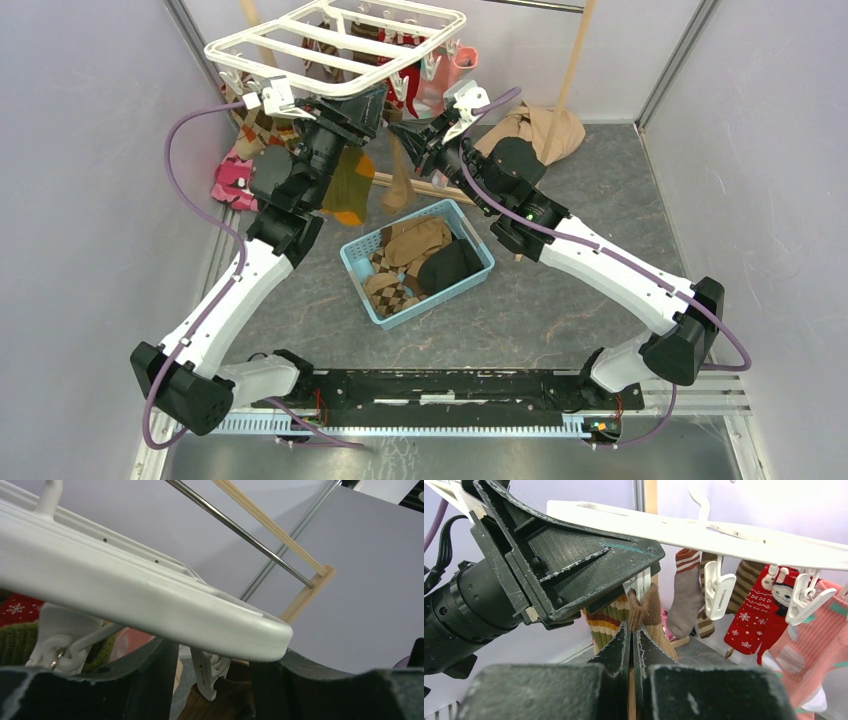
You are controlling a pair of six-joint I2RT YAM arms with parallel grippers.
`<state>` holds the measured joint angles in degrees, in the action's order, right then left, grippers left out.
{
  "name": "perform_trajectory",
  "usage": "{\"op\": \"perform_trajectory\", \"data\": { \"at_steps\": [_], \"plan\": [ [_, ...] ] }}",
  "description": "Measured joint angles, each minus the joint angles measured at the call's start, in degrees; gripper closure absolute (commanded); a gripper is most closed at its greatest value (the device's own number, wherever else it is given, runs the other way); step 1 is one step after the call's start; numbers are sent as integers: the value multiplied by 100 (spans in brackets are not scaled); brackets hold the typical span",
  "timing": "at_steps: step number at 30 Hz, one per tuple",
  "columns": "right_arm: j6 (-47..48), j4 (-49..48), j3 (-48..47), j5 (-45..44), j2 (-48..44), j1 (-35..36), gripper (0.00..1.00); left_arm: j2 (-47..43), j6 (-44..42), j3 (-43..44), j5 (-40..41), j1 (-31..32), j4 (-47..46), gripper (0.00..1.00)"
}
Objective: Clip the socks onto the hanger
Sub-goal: Clamp the sock onto the hanger.
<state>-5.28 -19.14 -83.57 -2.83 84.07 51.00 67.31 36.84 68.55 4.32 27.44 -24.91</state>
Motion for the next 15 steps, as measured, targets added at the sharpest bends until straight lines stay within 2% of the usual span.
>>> {"op": "perform_trajectory", "data": {
  "at_steps": [11,15],
  "plan": [
    [0,2,0,22,0,0,100,-229,85,-37,13,0,280,13],
    [0,0,0,107,13,0,100,-494,136,-107,15,0,573,8]
  ]
}}
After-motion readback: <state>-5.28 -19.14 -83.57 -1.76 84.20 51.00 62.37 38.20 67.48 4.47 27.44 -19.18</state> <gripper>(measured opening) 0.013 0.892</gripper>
